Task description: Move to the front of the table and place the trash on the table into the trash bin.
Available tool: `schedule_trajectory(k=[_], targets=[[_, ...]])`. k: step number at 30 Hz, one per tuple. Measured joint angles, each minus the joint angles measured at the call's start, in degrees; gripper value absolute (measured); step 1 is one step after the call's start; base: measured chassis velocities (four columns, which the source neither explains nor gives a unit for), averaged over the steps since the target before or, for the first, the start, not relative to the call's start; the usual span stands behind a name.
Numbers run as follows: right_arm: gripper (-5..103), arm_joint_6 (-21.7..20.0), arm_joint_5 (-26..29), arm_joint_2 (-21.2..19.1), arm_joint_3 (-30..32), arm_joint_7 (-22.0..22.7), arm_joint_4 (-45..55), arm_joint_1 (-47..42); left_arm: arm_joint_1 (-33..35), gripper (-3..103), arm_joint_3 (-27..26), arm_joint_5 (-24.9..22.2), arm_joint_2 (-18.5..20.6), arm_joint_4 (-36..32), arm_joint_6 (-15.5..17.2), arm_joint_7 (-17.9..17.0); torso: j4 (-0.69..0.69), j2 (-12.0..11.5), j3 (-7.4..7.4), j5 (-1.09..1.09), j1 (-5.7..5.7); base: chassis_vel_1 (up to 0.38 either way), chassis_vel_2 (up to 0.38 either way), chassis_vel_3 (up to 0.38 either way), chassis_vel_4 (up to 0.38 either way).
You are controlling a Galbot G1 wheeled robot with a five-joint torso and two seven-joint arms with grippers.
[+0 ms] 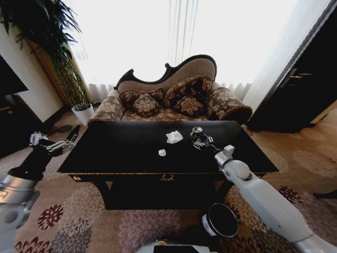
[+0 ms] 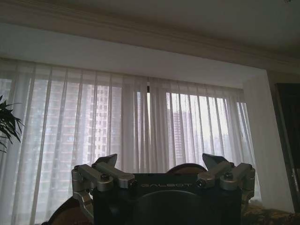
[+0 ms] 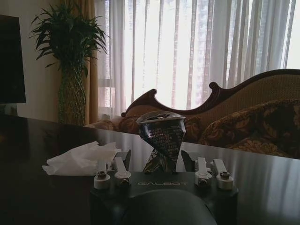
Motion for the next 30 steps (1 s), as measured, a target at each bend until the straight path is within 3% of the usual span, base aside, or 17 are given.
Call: schedule_trajectory(k=[3, 7, 9, 16, 30], targets=[[57, 0.25, -0.08, 0.06, 0.14, -0.45, -0.04, -0.24, -0.04, 100, 0.1, 0.02, -0.03, 0.01, -0.01, 0.02, 0.0, 0.0, 0.0, 0.0, 0.0, 0.0, 0.0, 0.0, 0.0], [35, 0.48, -0.31, 0.5, 0.57, -1.07, -0.02, -0.89, -0.05, 100, 0.23, 0.12, -0.1, 0.01, -0.05, 0.05, 0.0, 0.01, 0.0, 0.0, 0.0, 0.0, 0.0, 0.0, 0.0], [35, 0.51, -0.32, 0.62, 0.72, -1.22, 0.05, -1.05, -0.05, 100, 0.24, 0.13, -0.11, 0.01, -0.05, 0.06, 0.0, 0.01, 0.0, 0.0, 0.0, 0.0, 0.0, 0.0, 0.0], [4, 2.23, 0.09, 1.55, 2.15, -2.31, 0.99, -2.59, 0.22, 100, 0.23, 0.16, -0.39, -0.26, -0.14, 0.13, 0.0, 0.01, 0.0, 0.0, 0.0, 0.0, 0.0, 0.0, 0.0], [0, 4.72, 3.81, 2.08, 7.15, -5.24, 5.45, -8.42, 0.47, 100, -0.22, -0.26, -0.5, -1.08, -0.26, 0.15, -0.01, 0.0, 0.0, 0.0, 0.0, 0.0, 0.0, 0.0, 0.0]])
